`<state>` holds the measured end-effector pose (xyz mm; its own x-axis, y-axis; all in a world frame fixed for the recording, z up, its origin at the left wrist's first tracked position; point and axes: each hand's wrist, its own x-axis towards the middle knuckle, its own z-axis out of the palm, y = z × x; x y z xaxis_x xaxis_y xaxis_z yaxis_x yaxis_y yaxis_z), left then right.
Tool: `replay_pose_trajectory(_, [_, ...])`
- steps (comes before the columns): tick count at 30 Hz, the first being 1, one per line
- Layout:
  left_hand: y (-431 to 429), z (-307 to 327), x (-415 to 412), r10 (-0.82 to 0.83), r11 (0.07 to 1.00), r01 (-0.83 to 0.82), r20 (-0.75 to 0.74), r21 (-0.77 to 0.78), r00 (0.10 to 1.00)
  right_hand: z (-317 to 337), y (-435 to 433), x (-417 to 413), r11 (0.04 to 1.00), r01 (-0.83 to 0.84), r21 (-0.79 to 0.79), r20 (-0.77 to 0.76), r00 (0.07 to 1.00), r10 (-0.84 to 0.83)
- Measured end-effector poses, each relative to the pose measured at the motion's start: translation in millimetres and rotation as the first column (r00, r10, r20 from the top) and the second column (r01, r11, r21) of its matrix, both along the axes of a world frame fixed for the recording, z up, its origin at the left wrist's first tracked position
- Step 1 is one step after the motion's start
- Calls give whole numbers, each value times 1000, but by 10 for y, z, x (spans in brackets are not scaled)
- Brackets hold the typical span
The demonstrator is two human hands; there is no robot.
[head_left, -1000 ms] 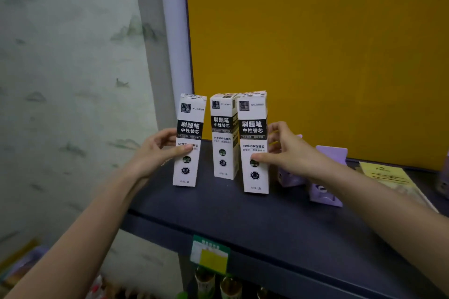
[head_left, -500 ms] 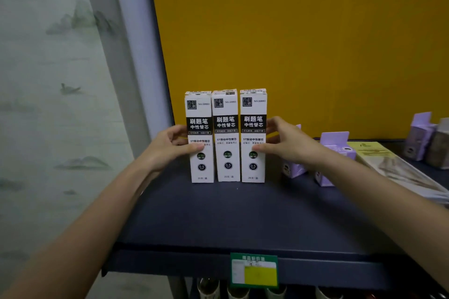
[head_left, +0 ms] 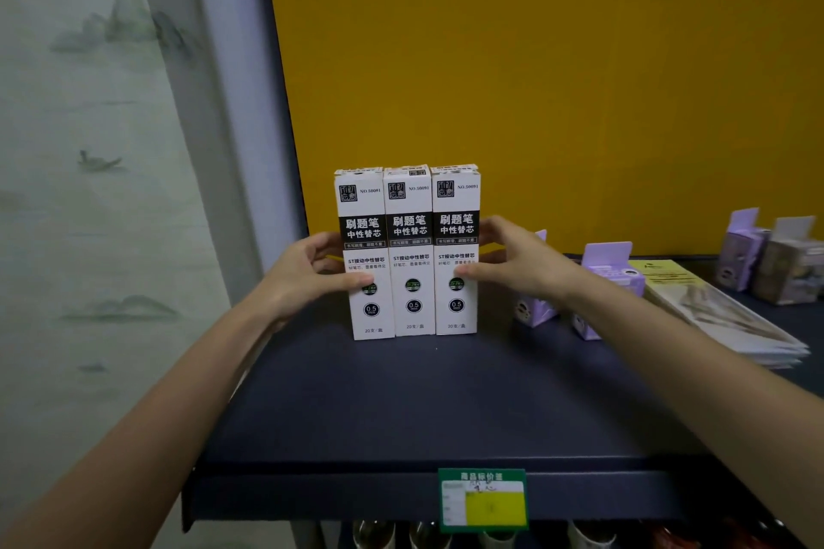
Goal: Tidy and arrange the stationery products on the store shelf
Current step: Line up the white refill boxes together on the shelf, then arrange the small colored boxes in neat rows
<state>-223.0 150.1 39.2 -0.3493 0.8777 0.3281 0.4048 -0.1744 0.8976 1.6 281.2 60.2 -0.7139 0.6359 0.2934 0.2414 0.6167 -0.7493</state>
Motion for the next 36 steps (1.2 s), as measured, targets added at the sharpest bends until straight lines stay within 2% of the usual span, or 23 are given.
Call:
replay_pose_trajectory(7, [-54, 35, -7, -5, 999, 3, -44, -42, 999, -27, -9, -28, 1000, -2, -24, 1, 1000, 2])
replay_pose_trajectory(12, [-125, 107, 73, -9, 992, -10, -152, -123, 988, -11, -26, 43, 999, -22, -46, -8, 1000, 21])
replay_pose_trajectory(14, [-212, 164, 118, 31, 984, -70, -228, -165, 973, 45, -28, 166, 999, -27, -24, -19, 999, 27])
replay_pose_trajectory(16, [-312, 214, 170, 153, 959, -223, -341, -177, 928, 143, -32, 369, 999, -40, 22, -29, 999, 40])
replay_pose_trajectory(18, [-405, 262, 278, 296, 920, -379, -454, -101, 840, 252, 1, 639, 997, -51, 56, -52, 997, 54])
replay_pose_trajectory(20, [-462, 307, 458, 418, 883, -466, -548, 58, 725, 345, 78, 914, 995, -55, 85, -78, 995, 62])
replay_pose_trajectory(22, [-485, 360, 739, 516, 847, -477, -580, 234, 630, 414, 200, 1148, 992, -31, 119, -74, 996, 40])
replay_pose_trajectory(23, [-482, 380, 909, 541, 838, -456, -577, 301, 612, 440, 272, 1250, 990, -14, 143, -53, 998, 22])
replay_pose_trajectory(27, [-307, 398, 1600, 489, 867, -302, -564, 396, 666, 439, 539, 1499, 980, -13, 197, 111, 994, -10])
replay_pose_trajectory(29, [-90, 341, 1836, 419, 903, -244, -591, 355, 690, 364, 631, 1536, 979, -46, 201, 193, 981, 7])
replay_pose_trajectory(31, [195, 248, 1979, 370, 927, -228, -640, 297, 674, 278, 688, 1534, 970, -82, 228, 257, 966, 21])
replay_pose_trajectory(36, [819, 122, 2083, 280, 949, -300, -701, 99, 656, 154, 728, 1486, 948, -131, 290, 306, 951, 38])
